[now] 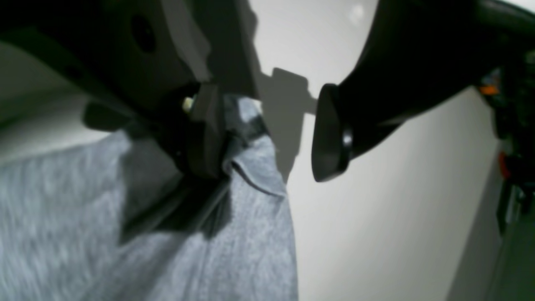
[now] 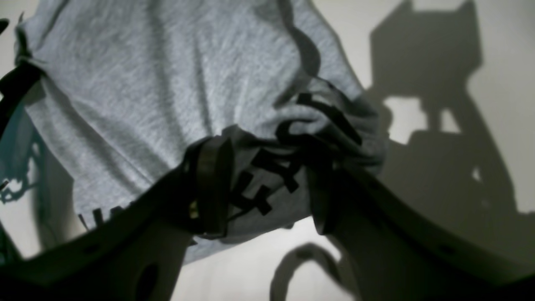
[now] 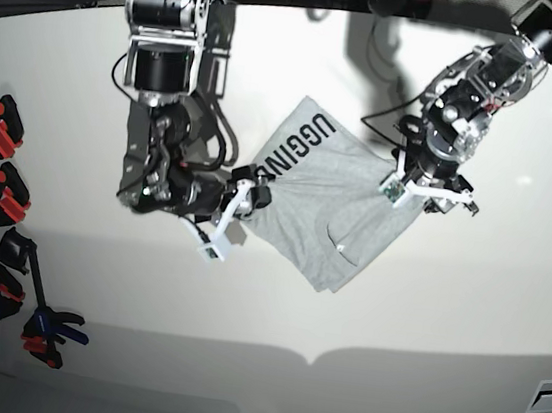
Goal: Fold the T-shirt properly
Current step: 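Grasp the shirt with both grippers and rotate it to square it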
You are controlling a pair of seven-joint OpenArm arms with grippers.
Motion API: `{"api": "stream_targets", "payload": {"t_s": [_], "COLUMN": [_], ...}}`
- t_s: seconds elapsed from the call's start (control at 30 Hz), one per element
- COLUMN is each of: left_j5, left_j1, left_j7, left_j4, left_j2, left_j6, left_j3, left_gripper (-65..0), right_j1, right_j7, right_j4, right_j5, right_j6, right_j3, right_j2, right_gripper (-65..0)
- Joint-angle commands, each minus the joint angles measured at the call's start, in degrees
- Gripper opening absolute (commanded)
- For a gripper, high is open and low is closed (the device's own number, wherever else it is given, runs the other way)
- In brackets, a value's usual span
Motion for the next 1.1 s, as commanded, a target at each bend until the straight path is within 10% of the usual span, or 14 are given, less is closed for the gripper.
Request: {"api": "stream_targets", "payload": {"t_s": [0.0,0.43,1.07], "left_j5": [0.55,0.42,6.4], "left_j1": [-1.4,-4.46,-4.31], "left_j7": [-0.57,-4.2,-7.8], "left_j4": [0.55,-13.84,-4.76], "left_j2": [-0.22,4.79,6.47], "left_j6": [1.01,0.79,5.11], "left_j3": [-0.37,-0.37,-0.26], "left_gripper": [-34.3,-34.3,-34.3], "right_j1": [-0.5,-20.04,-20.15], "right_j7": [-1.77,-1.42,3.28], "right_j4": [0.96,24.15,34.07], "right_j5": [-0.28,2.03,-5.16], "right_j6": [0.83,-0.7,-0.7], "right_j3": [-0.04,-0.09,9.14], "right_j2": [0.15,-2.75,-7.17], "right_gripper": [-37.5,-37.4,-37.4]}}
